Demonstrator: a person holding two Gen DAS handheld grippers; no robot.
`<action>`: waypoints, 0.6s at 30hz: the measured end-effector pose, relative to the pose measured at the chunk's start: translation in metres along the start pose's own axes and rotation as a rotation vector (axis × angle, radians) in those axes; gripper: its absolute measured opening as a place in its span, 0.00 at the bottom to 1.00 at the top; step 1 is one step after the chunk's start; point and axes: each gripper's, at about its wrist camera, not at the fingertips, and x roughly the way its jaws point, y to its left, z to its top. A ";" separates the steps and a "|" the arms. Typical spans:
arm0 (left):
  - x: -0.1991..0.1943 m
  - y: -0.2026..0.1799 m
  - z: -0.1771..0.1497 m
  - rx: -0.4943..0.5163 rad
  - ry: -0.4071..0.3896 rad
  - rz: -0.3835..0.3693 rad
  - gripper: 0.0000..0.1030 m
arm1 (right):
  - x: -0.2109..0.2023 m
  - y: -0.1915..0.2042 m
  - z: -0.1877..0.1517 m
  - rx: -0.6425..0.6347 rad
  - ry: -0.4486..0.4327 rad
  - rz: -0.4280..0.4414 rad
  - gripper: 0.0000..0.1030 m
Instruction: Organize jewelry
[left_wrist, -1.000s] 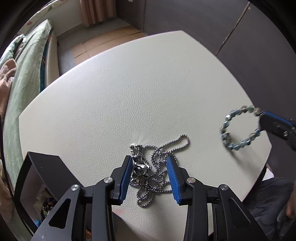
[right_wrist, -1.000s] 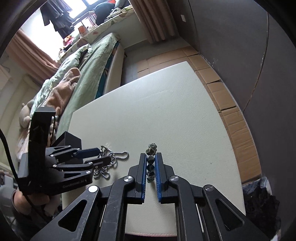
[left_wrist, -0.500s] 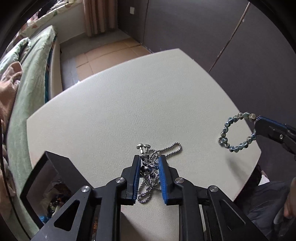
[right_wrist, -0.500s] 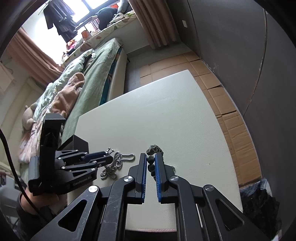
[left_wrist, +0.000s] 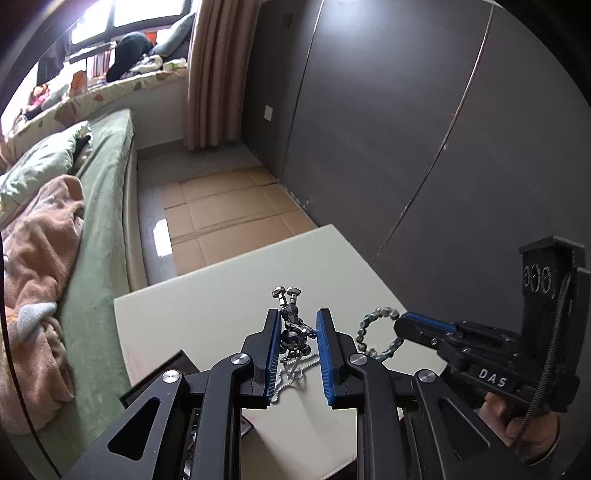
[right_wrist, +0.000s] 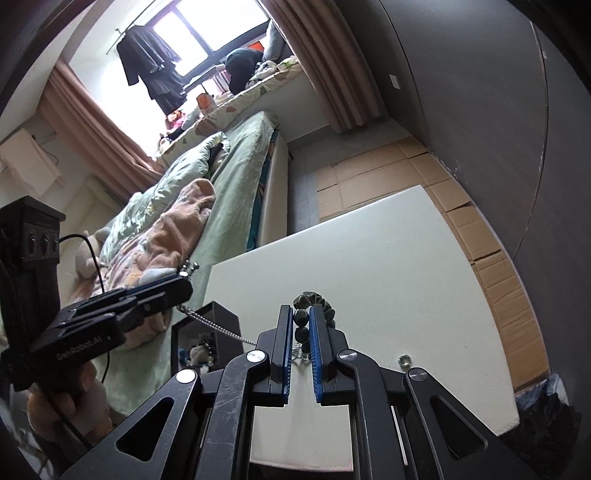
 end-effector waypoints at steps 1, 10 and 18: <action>-0.008 0.001 0.005 0.001 -0.016 0.003 0.20 | 0.000 0.003 0.001 0.003 -0.006 0.008 0.10; -0.082 0.007 0.047 0.039 -0.145 0.083 0.19 | -0.001 0.028 0.005 0.019 -0.079 0.116 0.10; -0.139 0.011 0.070 0.055 -0.246 0.147 0.19 | 0.011 0.058 0.002 -0.013 -0.105 0.229 0.10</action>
